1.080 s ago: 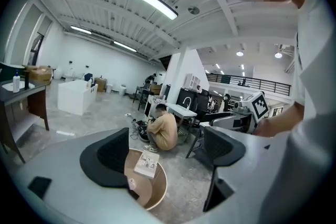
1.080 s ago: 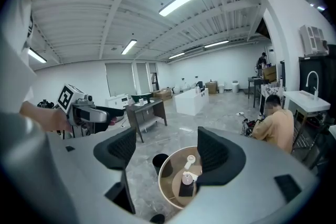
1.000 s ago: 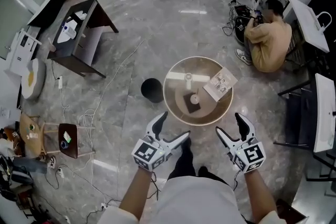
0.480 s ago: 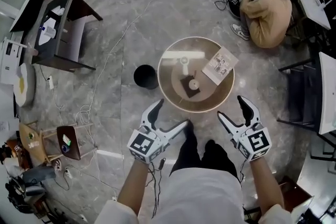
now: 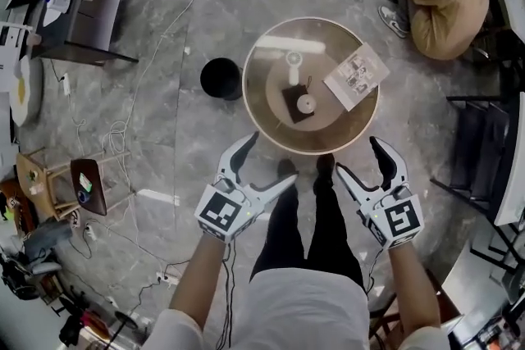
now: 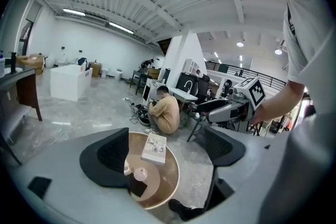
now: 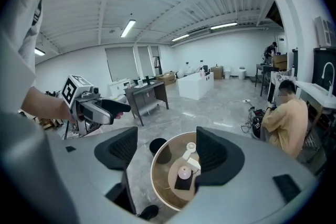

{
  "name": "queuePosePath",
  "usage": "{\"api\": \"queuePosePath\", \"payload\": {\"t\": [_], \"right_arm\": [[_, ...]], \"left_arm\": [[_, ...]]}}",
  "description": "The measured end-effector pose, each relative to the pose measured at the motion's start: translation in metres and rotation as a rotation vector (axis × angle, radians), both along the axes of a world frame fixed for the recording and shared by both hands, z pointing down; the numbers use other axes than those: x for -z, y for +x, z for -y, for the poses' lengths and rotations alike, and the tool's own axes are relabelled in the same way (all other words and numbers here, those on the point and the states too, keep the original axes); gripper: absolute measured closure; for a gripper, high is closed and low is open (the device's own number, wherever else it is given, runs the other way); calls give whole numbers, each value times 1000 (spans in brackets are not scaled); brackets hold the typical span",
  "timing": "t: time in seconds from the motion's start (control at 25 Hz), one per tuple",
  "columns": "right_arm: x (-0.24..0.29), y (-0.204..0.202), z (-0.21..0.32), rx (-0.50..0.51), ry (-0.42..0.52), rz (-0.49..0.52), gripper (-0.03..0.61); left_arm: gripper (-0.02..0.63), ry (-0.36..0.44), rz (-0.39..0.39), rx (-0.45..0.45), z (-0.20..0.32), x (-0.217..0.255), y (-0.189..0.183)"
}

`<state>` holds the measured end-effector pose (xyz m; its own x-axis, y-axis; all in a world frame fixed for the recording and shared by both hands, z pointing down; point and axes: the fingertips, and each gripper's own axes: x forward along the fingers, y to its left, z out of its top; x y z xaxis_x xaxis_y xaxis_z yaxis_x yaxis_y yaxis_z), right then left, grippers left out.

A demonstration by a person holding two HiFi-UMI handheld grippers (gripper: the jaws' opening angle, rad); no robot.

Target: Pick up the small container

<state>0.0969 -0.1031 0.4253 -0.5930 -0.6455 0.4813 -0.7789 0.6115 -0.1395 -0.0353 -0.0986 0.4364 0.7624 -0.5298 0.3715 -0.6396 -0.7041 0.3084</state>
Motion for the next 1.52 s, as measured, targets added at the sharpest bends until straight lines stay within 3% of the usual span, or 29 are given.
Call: {"api": "queuePosePath", "payload": {"t": [0.28, 0.88, 1.52], "right_arm": [[-48, -10, 24, 91, -24, -13, 230], [-216, -12, 64, 256, -123, -27, 239], [-348, -35, 88, 381, -151, -56, 255]], "left_arm": [[163, -27, 36, 25, 10, -65, 11], [152, -127, 101, 76, 31, -225, 38], [152, -174, 79, 39, 44, -347, 54]]}}
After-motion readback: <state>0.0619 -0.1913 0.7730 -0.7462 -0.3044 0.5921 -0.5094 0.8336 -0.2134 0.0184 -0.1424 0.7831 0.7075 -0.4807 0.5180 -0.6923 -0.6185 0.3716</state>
